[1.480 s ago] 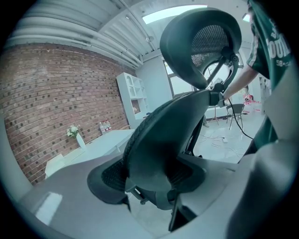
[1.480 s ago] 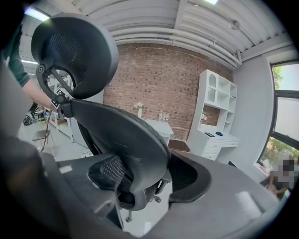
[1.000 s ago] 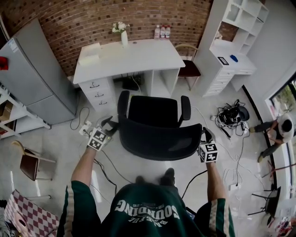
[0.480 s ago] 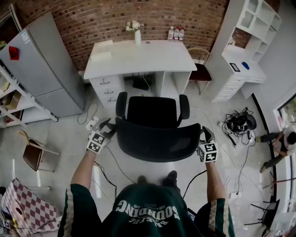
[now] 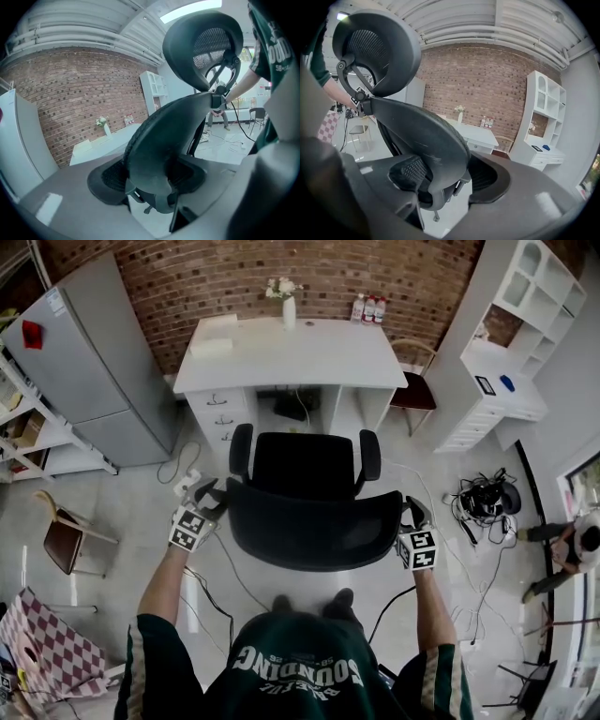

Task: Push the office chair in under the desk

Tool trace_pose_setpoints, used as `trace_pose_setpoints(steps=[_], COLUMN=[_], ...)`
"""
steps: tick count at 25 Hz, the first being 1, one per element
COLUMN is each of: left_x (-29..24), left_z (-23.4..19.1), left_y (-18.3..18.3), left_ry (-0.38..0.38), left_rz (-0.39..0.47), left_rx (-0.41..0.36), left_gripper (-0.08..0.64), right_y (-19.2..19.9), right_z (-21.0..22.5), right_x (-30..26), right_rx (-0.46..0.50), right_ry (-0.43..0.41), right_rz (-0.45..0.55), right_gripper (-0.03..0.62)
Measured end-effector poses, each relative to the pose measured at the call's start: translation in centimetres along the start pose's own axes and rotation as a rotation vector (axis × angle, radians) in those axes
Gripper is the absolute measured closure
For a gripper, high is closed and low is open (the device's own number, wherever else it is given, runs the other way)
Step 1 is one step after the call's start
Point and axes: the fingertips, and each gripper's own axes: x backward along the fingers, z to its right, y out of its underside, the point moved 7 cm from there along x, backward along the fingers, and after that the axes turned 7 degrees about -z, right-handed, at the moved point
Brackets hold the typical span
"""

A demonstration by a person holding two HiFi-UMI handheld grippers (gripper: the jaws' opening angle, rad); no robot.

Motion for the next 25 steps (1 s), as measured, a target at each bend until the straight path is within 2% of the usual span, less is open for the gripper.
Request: trace_pose_setpoints(steps=[5, 15, 21, 25], left_x=[-0.6, -3.5, -5.1, -5.9], left_z=[-0.7, -4.4, -6.1, -6.1], left_y=[-0.5, -0.9, -2.4, -2.7], left_ry=[-0.016, -0.040, -0.043, -0.028], left_rz=[-0.006, -0.100, -0.085, -0.064], left_rx=[0.012, 0.041, 0.058, 0.068], left_gripper=[0.316, 0.316, 0.316, 0.316], right_y=[-0.9, -3.8, -5.4, -5.6], right_z=[0.9, 2.5, 3.7, 4.8], right_x=[-1.8, -6.6, -8.8, -9.5], right_rx=[0.019, 0.030, 0.030, 0.070], right_ry=[-0.011, -0.030, -0.021, -0.043], right_rz=[-0.005, 0.003, -0.001, -0.003], right_gripper=[0.325, 0.327, 0.327, 0.333])
